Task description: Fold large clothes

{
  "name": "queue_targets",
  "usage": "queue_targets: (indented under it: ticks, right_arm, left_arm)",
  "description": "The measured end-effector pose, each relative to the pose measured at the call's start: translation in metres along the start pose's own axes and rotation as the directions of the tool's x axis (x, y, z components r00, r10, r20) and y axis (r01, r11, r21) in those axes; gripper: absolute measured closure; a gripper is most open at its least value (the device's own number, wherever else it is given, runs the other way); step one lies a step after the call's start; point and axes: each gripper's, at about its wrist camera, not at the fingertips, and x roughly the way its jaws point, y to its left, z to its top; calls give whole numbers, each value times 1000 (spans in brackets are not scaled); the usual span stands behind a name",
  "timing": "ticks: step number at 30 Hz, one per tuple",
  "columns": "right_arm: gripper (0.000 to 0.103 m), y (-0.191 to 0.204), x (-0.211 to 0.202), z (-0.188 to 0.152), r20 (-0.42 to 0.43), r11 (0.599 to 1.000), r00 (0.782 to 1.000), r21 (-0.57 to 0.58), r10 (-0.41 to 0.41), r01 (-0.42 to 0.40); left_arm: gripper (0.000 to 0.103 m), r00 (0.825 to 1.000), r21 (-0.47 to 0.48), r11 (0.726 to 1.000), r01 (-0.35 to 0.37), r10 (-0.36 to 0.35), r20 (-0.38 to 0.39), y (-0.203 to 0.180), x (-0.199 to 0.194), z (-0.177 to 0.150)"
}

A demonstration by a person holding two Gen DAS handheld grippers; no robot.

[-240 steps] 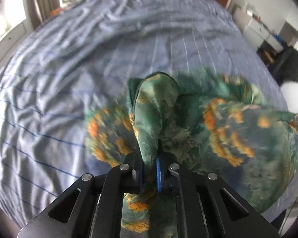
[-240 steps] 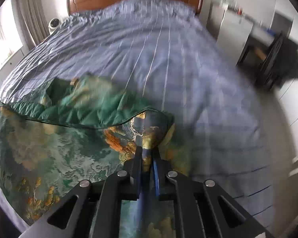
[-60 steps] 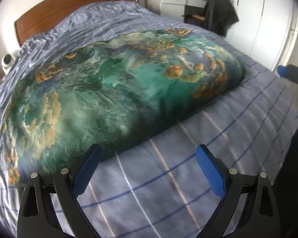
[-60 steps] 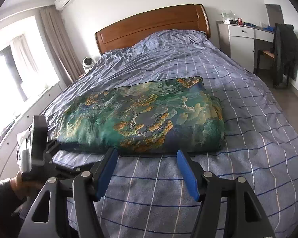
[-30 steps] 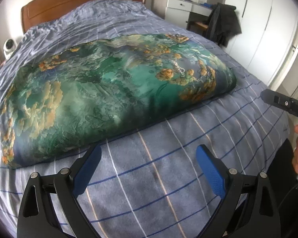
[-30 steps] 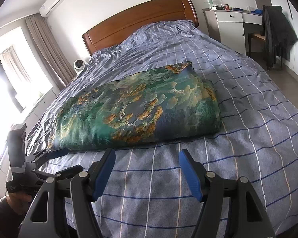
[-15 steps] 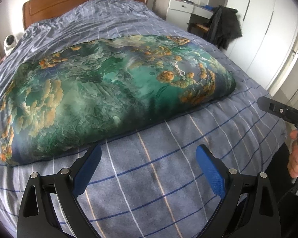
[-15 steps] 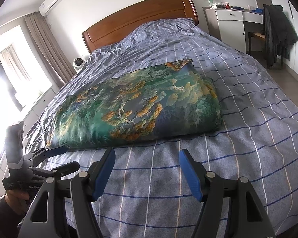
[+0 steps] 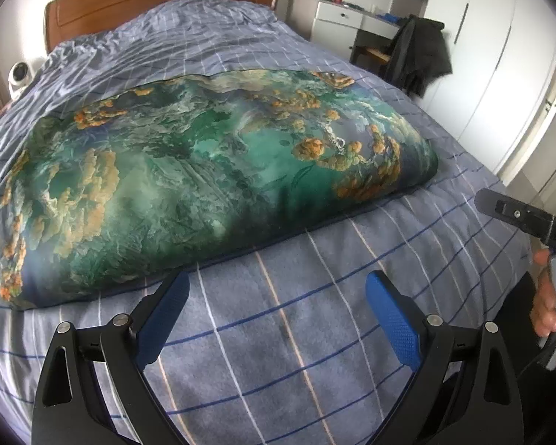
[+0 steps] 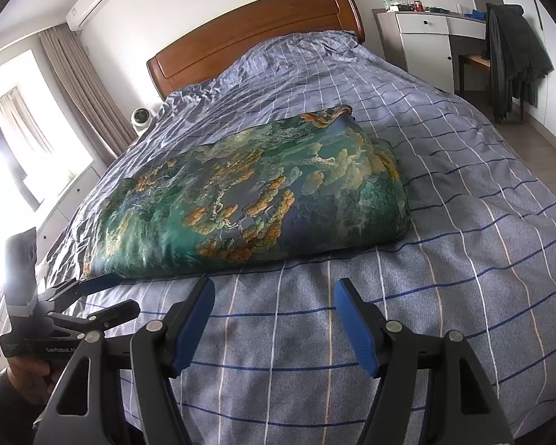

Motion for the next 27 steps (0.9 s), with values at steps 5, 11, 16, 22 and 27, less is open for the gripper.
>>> queue_targets:
  ticks: [5, 11, 16, 22, 27]
  right_arm:
    - [34, 0, 2, 1, -2, 1000, 1000, 0, -13, 13]
    - [25, -7, 2, 4, 12, 997, 997, -8, -78, 78]
    - [25, -37, 0, 25, 53, 981, 980, -27, -190, 191]
    - [21, -103, 25, 49, -9, 976, 981, 101, -195, 195]
    - [18, -131, 74, 58, -74, 974, 997, 219, -35, 50]
  left_arm:
    - [6, 1000, 9, 1000, 3, -3, 1, -2, 0, 1]
    - [6, 1000, 11, 1000, 17, -17, 6, -2, 0, 3]
    - [6, 999, -41, 998, 46, -46, 9, 6, 8, 13]
    - [5, 999, 0, 999, 44, -44, 30, -6, 31, 38]
    - [3, 1000, 76, 997, -30, 30, 9, -17, 62, 46]
